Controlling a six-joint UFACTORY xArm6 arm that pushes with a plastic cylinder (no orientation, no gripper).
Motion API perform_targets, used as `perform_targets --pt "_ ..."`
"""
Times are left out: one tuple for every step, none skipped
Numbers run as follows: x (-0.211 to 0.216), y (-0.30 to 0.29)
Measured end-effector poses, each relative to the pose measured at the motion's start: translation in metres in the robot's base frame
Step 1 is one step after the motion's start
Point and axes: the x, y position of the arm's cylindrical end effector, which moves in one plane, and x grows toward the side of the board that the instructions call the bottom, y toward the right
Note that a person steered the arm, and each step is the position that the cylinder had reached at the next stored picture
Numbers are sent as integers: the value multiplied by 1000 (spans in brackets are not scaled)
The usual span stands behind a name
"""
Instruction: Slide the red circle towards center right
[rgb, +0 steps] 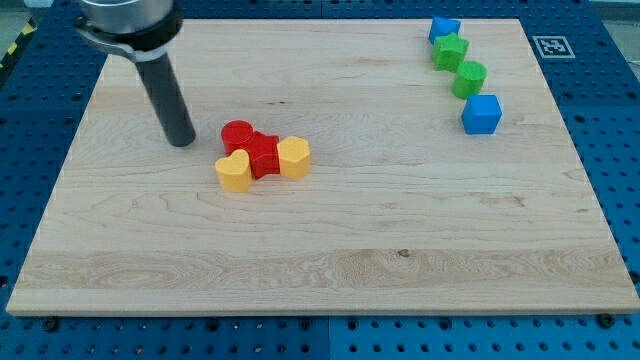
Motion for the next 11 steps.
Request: perform_targets --pt "1 35" --pt "2 58" --pt "7 67" --pt "11 74" --pt "11 98" --pt "8 117" --pt "5 136" --pt "-2 158" --pt "-7 182" --pt "-14 211" --pt "-15 241"
